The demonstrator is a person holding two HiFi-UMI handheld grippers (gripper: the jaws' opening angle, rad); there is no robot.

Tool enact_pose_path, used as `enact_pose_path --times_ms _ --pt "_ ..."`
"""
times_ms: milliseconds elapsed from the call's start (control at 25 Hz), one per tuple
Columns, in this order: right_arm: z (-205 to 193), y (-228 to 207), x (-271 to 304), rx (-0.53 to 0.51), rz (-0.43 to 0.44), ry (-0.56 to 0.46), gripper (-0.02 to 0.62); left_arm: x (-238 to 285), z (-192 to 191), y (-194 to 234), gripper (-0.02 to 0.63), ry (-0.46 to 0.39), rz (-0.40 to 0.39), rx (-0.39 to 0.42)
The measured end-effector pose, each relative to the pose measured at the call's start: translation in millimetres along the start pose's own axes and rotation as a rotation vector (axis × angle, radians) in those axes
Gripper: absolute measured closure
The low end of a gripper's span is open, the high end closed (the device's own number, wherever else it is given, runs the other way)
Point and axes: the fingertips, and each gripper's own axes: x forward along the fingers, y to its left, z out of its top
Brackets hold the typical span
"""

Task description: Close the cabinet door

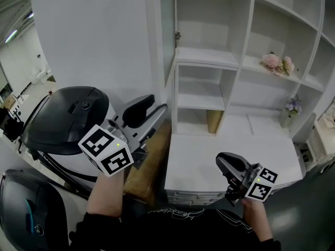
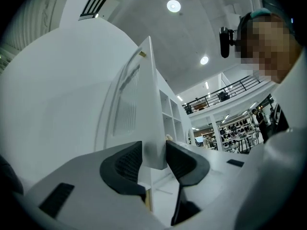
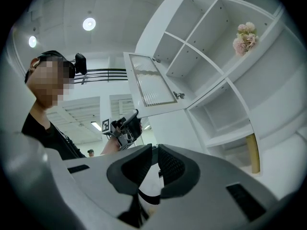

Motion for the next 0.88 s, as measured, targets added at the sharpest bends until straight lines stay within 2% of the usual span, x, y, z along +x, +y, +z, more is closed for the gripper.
enact_pose_path --times_ms 280,520,880 --pt "-8.1 -2.8 2.5 -0.002 -0.011 0.013 0.532 -0.9 -2.2 -2.6 0.446 -0.016 -0.006 0.001" --pt "1.4 0.8 0.5 -0.011 0.004 0.007 0.532 0.2 0.0 -6.5 0.446 0.004 0.040 0.031" --pt "44.7 -28.1 -13.6 -0.013 0.106 -0.008 0.532 41.7 -7.6 -32.3 0.445 0.052 0.136 0.065"
